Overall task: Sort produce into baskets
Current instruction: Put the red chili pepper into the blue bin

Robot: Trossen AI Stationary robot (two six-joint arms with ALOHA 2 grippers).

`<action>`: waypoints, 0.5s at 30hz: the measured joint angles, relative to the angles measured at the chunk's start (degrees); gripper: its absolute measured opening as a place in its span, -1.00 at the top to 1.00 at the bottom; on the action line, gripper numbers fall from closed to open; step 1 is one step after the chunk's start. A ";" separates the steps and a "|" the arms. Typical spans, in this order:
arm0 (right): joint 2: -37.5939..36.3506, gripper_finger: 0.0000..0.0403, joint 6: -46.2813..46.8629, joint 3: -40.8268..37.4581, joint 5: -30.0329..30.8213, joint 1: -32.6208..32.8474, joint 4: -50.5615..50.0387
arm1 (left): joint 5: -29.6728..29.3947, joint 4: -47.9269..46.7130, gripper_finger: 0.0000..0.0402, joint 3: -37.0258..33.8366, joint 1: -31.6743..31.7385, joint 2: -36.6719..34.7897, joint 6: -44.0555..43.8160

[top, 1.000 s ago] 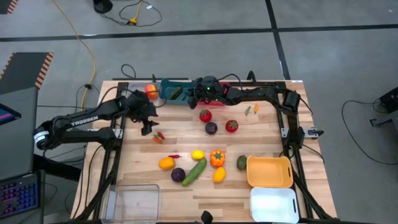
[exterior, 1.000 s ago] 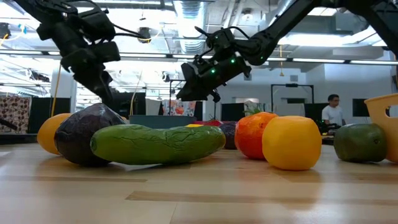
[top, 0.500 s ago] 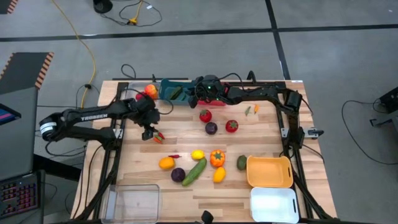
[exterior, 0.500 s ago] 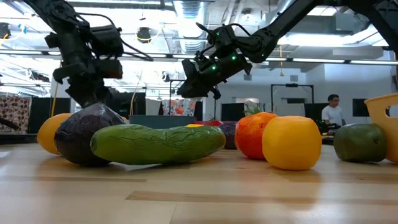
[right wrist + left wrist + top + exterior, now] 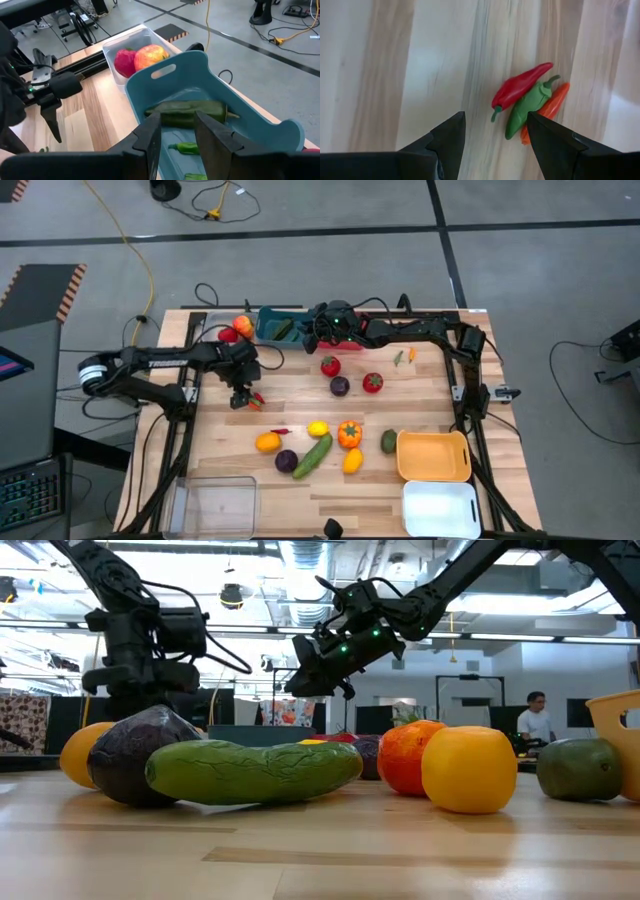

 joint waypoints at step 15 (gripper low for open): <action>0.04 0.29 0.00 0.00 0.00 0.00 0.00 | -0.44 0.68 0.51 -0.02 0.00 2.08 0.02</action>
